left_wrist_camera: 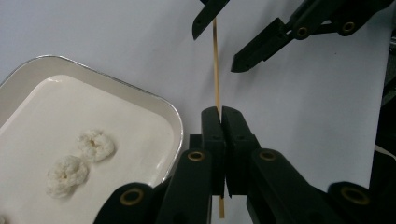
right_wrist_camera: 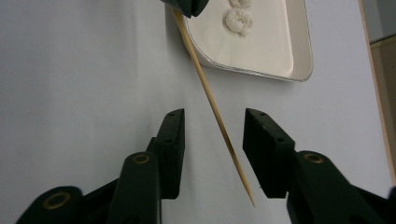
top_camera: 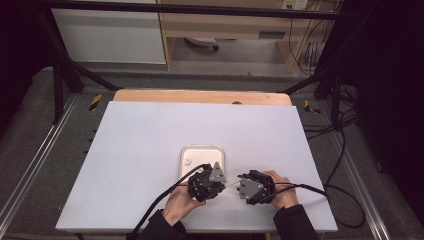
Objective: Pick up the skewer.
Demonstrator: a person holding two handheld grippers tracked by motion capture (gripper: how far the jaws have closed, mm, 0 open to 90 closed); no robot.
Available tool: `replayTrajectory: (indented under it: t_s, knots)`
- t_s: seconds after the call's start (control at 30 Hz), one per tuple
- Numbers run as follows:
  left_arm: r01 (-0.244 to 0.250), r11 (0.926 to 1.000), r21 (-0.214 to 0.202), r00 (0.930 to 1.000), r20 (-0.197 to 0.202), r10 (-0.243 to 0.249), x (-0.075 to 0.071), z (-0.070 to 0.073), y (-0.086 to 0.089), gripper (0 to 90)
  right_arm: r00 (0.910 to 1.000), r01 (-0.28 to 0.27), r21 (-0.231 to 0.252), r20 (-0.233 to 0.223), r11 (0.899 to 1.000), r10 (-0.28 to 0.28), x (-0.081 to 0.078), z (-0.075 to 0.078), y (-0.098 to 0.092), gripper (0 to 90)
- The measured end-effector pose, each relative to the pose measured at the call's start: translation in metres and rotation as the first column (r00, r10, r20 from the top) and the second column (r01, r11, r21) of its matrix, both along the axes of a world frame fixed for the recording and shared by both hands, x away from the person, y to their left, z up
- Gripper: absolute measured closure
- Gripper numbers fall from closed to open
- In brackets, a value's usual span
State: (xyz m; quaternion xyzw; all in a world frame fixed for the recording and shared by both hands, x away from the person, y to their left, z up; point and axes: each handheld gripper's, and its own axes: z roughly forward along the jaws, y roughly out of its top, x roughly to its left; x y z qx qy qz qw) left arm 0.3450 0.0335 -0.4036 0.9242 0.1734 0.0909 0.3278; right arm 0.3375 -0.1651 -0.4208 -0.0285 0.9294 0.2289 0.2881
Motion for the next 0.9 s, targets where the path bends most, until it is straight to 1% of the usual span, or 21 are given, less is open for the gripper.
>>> replayTrajectory:
  t_s: [0.07, 0.1, 0.13, 0.17, 0.2, 0.4, 0.53, 0.6, 0.63, 0.7, 0.77, 0.83, 0.87, 0.9]
  knots:
    - [0.005, 1.0000, 0.001, 1.0000, 0.000, -0.005, -0.0007, 0.0002, -0.0014, 88.2, 0.9999, -0.011, -0.016, 0.009, 1.000, 0.011, -0.0007, -0.0009, 0.0000, 63.3]
    - [0.008, 1.0000, 0.002, 1.0000, 0.002, -0.008, -0.0011, 0.0003, -0.0019, 88.2, 0.9999, -0.015, -0.018, -0.004, 1.000, 0.015, -0.0018, -0.0015, 0.0004, 65.1]
    - [0.009, 1.0000, 0.000, 1.0000, 0.002, -0.009, -0.0015, 0.0002, -0.0024, 88.2, 0.9995, -0.026, -0.027, 0.015, 0.999, 0.026, -0.0009, -0.0022, 0.0004, 66.5]
    - [0.010, 0.9999, -0.001, 0.9999, 0.001, -0.010, -0.0017, 0.0003, -0.0026, 88.2, 0.9995, -0.026, -0.027, 0.015, 0.999, 0.026, -0.0009, -0.0022, 0.0004, 66.5]
    - [0.013, 0.9999, -0.003, 0.9999, -0.002, -0.013, -0.0018, 0.0003, -0.0028, 88.2, 0.9984, -0.041, -0.051, 0.037, 0.998, 0.043, 0.0002, -0.0027, 0.0001, 69.8]
    - [0.023, 0.9997, 0.004, 0.9997, -0.005, -0.023, -0.0017, -0.0001, -0.0028, 88.2, 0.9955, -0.074, -0.083, 0.054, 0.994, 0.079, 0.0004, -0.0041, -0.0002, 78.1]
    - [0.027, 0.9996, 0.002, 0.9996, -0.010, -0.027, -0.0015, -0.0010, -0.0026, 88.2, 0.9927, -0.097, -0.110, 0.060, 0.989, 0.104, 0.0010, -0.0046, -0.0006, 82.8]
    - [0.029, 0.9996, 0.005, 0.9995, -0.009, -0.029, -0.0012, -0.0012, -0.0022, 88.2, 0.9924, -0.098, -0.114, 0.063, 0.989, 0.106, 0.0006, -0.0042, -0.0010, 84.5]
    - [0.027, 0.9996, -0.006, 0.9995, -0.014, -0.027, -0.0009, -0.0016, -0.0018, 88.2, 0.9919, -0.105, -0.120, 0.060, 0.987, 0.112, 0.0005, -0.0037, -0.0013, 85.0]
    - [0.028, 0.9996, -0.008, 0.9995, -0.015, -0.028, -0.0008, -0.0013, -0.0014, 88.1, 0.9898, -0.119, -0.131, 0.064, 0.984, 0.128, 0.0003, -0.0033, -0.0012, 86.2]
    - [0.026, 0.9996, -0.014, 0.9995, -0.016, -0.026, -0.0003, -0.0008, -0.0004, 88.0, 0.9886, -0.131, -0.143, 0.054, 0.981, 0.140, -0.0004, -0.0029, -0.0011, 87.4]
    - [0.024, 0.9996, -0.018, 0.9995, -0.020, -0.024, 0.0014, 0.0009, 0.0016, 87.7, 0.9880, -0.132, -0.150, 0.060, 0.980, 0.142, -0.0015, -0.0024, -0.0006, 88.2]
    - [0.024, 0.9996, -0.018, 0.9995, -0.020, -0.024, 0.0014, 0.0009, 0.0016, 87.4, 0.9866, -0.134, -0.156, 0.071, 0.979, 0.147, -0.0014, -0.0021, 0.0003, 88.4]
    - [0.022, 0.9995, -0.021, 0.9994, -0.026, -0.022, 0.0023, 0.0013, 0.0023, 87.1, 0.9855, -0.140, -0.170, 0.071, 0.975, 0.154, -0.0019, -0.0014, 0.0008, 88.6]
